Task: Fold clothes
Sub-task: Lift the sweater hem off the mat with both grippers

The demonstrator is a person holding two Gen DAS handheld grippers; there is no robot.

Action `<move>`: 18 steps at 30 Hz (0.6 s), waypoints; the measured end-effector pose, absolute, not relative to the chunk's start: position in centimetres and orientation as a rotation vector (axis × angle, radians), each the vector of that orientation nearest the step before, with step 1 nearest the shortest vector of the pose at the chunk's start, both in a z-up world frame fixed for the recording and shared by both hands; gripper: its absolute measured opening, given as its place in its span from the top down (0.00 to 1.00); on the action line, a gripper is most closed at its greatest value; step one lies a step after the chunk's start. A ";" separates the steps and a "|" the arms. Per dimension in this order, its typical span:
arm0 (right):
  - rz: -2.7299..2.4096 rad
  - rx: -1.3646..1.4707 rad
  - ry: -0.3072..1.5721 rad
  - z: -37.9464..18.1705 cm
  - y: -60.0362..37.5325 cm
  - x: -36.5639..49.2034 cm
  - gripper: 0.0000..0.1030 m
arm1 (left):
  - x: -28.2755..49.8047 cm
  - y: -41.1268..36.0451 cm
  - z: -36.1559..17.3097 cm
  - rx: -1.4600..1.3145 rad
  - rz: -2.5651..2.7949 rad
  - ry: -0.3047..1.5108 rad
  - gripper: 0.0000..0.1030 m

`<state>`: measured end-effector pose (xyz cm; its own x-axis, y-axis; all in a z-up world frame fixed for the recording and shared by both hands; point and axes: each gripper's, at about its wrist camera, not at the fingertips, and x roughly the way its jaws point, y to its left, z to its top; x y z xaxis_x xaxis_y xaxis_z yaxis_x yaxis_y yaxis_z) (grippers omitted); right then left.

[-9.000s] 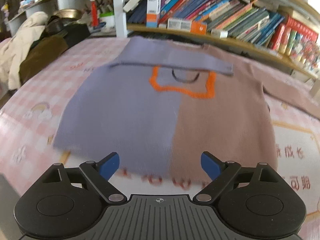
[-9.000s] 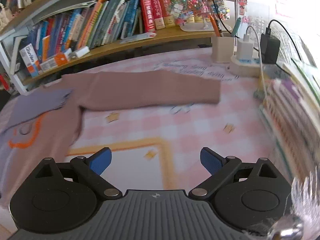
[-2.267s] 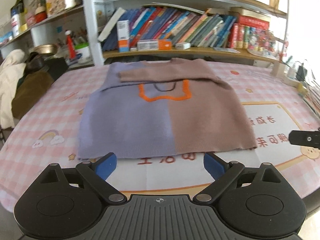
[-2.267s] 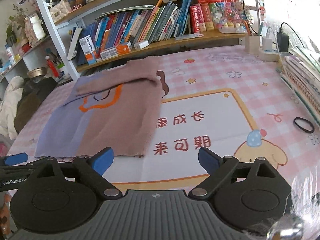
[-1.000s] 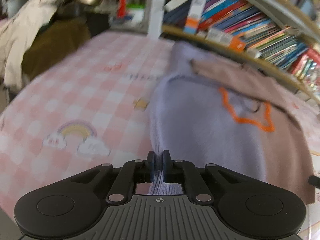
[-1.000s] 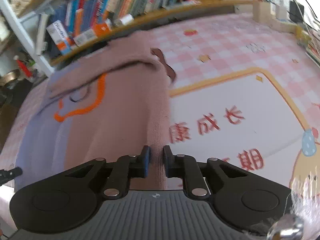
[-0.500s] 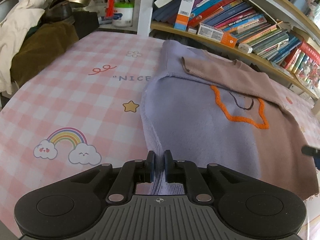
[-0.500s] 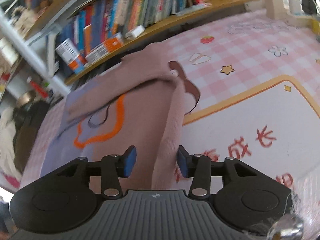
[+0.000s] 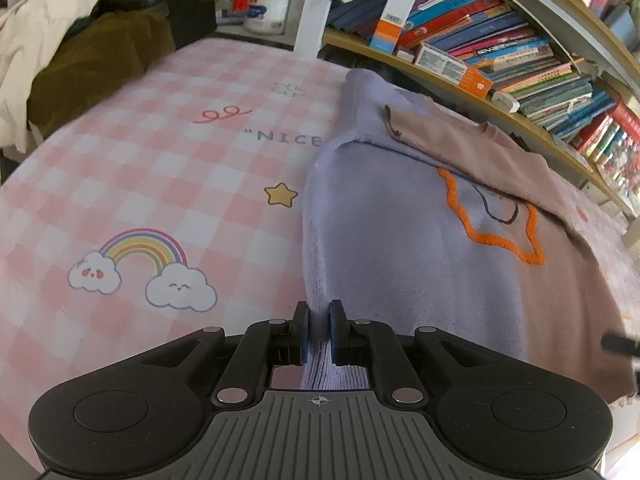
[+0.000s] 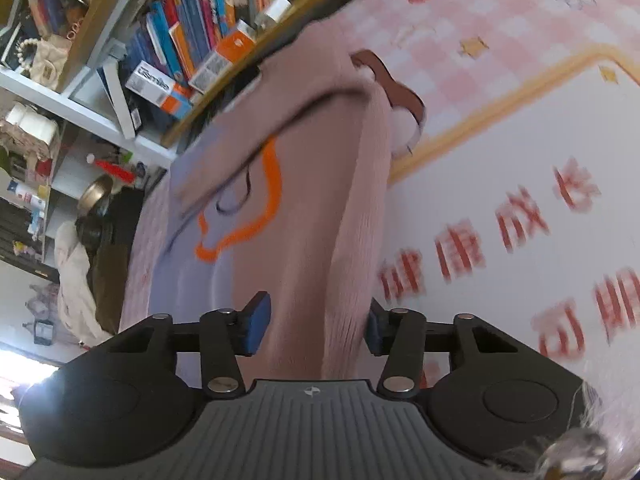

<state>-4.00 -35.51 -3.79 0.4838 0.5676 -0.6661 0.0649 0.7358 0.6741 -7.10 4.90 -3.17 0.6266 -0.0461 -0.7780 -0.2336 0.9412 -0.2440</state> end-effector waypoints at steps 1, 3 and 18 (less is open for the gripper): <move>0.329 0.713 1.040 -4.0 -35.7 -4.4 0.59 | -7.1 5.1 -3.2 -0.354 0.110 0.893 0.85; 0.310 0.734 1.045 -4.3 -36.0 -5.3 0.66 | -7.1 5.3 -3.4 -0.395 0.105 0.886 0.75; 0.246 0.790 1.020 -5.1 -37.3 -6.7 0.78 | -7.2 4.9 -3.3 -0.419 0.079 0.900 0.69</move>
